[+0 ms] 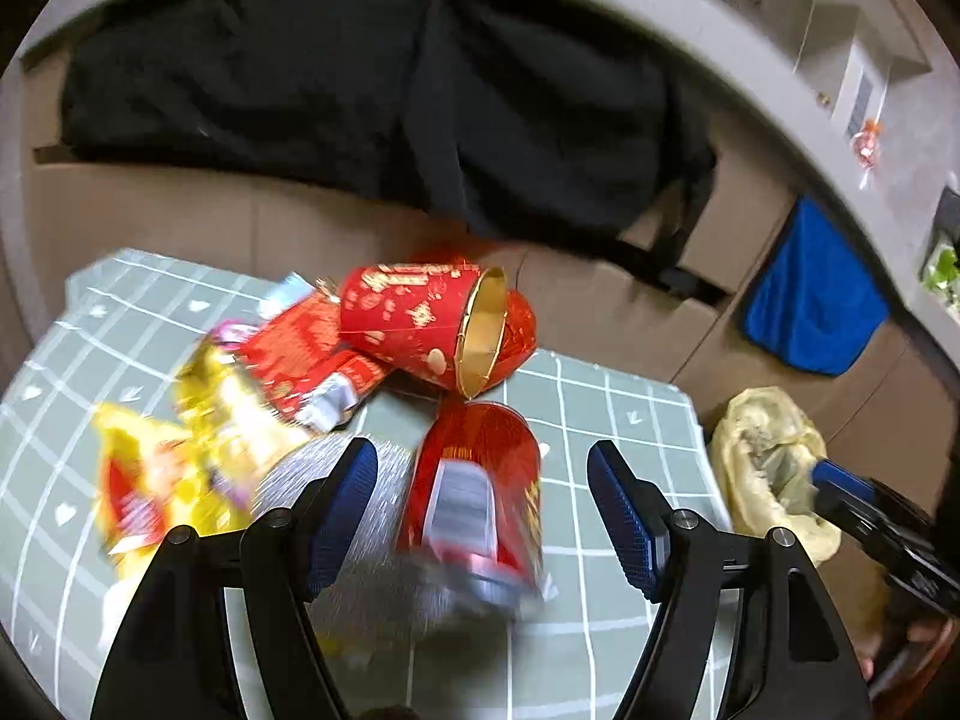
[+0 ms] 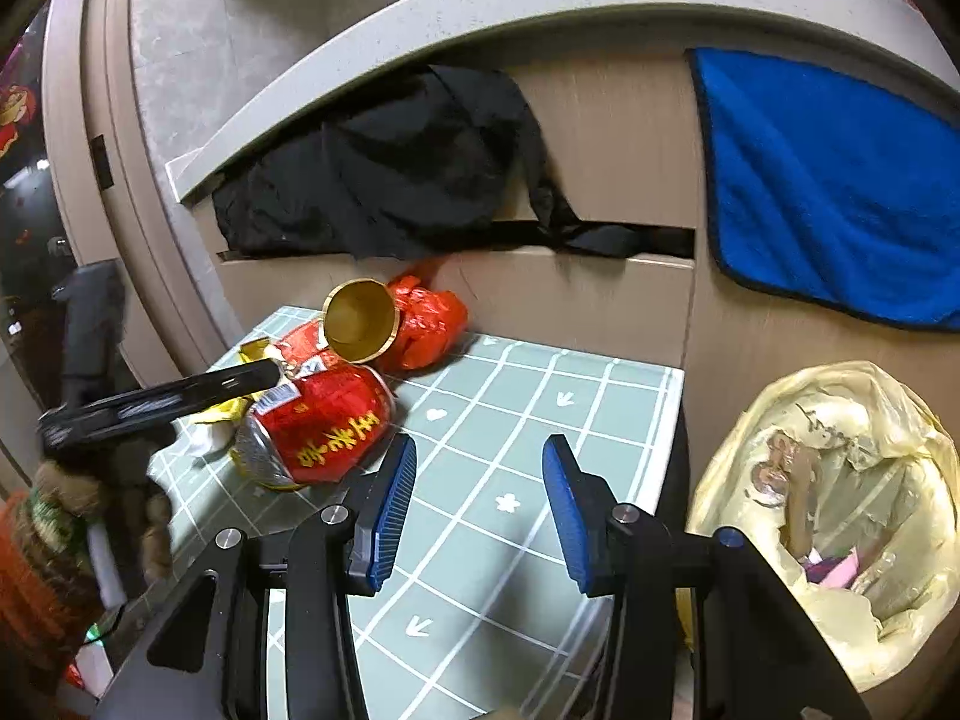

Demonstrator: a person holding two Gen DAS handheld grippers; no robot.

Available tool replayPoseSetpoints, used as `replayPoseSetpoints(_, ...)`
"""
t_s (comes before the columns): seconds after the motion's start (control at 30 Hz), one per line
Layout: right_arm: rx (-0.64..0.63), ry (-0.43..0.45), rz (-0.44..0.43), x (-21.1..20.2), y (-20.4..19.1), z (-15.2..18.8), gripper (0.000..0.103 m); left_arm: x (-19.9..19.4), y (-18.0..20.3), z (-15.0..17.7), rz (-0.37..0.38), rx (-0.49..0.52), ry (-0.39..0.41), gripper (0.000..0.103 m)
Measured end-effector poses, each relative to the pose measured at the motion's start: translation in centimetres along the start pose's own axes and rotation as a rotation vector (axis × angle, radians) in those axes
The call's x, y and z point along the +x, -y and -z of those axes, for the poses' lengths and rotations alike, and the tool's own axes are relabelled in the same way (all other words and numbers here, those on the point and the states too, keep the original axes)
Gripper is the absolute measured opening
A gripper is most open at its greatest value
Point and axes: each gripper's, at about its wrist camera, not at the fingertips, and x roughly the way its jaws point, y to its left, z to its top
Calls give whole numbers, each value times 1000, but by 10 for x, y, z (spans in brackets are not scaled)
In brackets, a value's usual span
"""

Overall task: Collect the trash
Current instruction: 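Grasp the red can with the left gripper while the right gripper grasps the red paper cup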

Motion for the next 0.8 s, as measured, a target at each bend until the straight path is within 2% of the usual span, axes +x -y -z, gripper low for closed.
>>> replayPoseSetpoints(0.13,18,-15,28,-2,18,4,42,37,-7,-6,-34,-34,-94,72)
replayPoseSetpoints(0.2,36,-24,31,0,26,6,42,51,-10,-1,-52,-70,-169,68)
replayPoseSetpoints(0.27,53,-32,22,4,31,7,42,56,-13,4,3,-108,-191,66)
replayPoseSetpoints(0.33,48,-39,15,8,29,5,42,52,-11,7,-4,-113,-178,58)
replayPoseSetpoints(0.37,38,-40,12,10,25,4,42,50,-9,8,13,-113,-176,50)
replayPoseSetpoints(0.47,-6,-42,-8,17,9,-1,42,37,-4,14,40,-116,-167,49)
replayPoseSetpoints(0.6,-91,-38,-51,27,-20,-13,42,-9,-6,31,48,-119,-89,48)
replayPoseSetpoints(0.67,-127,-55,-99,40,-39,-23,42,-35,-12,38,23,-130,-49,48)
replayPoseSetpoints(0.8,-153,-77,-161,64,-70,-39,42,-81,-33,49,-113,-134,30,48)
